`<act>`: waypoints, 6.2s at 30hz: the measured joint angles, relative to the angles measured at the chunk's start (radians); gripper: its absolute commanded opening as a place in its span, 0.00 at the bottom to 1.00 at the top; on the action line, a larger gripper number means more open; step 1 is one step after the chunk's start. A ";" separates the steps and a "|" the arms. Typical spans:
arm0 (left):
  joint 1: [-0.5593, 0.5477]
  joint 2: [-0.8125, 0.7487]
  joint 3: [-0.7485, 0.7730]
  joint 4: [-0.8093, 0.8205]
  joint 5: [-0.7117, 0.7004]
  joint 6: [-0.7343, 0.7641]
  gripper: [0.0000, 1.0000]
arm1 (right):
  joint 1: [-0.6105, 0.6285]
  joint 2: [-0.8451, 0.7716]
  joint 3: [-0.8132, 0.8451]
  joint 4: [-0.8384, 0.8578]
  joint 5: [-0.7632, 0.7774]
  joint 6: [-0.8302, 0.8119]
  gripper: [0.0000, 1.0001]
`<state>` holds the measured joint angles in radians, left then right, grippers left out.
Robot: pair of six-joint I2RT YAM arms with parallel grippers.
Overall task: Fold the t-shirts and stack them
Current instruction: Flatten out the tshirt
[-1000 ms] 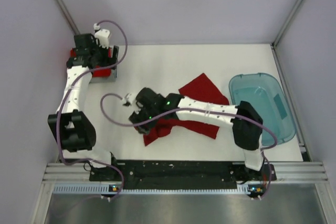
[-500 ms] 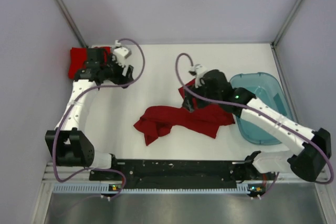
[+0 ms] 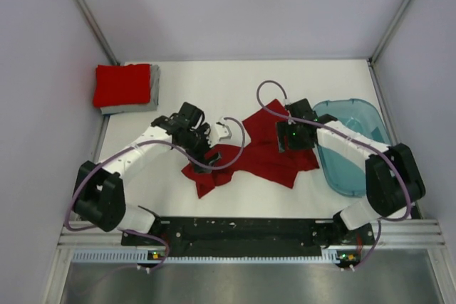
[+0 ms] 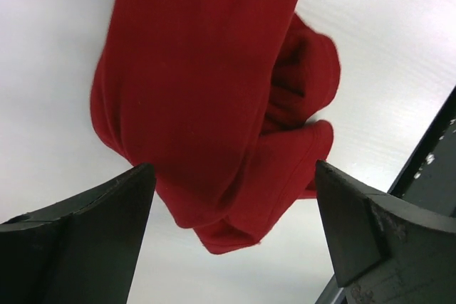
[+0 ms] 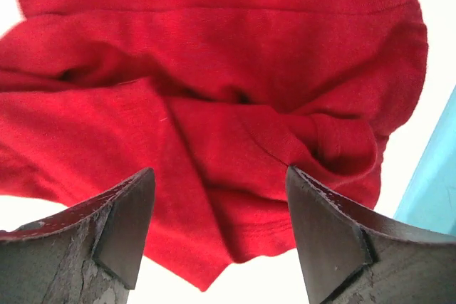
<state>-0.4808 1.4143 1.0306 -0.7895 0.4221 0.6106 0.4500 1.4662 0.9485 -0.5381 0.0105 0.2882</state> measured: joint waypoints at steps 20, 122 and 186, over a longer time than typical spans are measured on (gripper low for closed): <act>0.071 0.174 0.142 0.084 -0.308 0.024 0.00 | 0.047 0.062 0.198 -0.050 -0.244 -0.068 0.00; 0.282 -0.281 0.454 -0.119 -0.467 0.074 0.00 | 0.286 -0.470 0.697 -0.231 0.274 -0.079 0.00; -0.188 0.620 0.455 0.004 0.034 0.140 0.56 | -0.062 -0.581 0.037 -0.320 -0.070 -0.060 0.00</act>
<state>-0.6685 2.0342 1.4853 -0.7853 0.4557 0.7502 0.3878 0.8848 0.9852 -0.8581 -0.0593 0.2279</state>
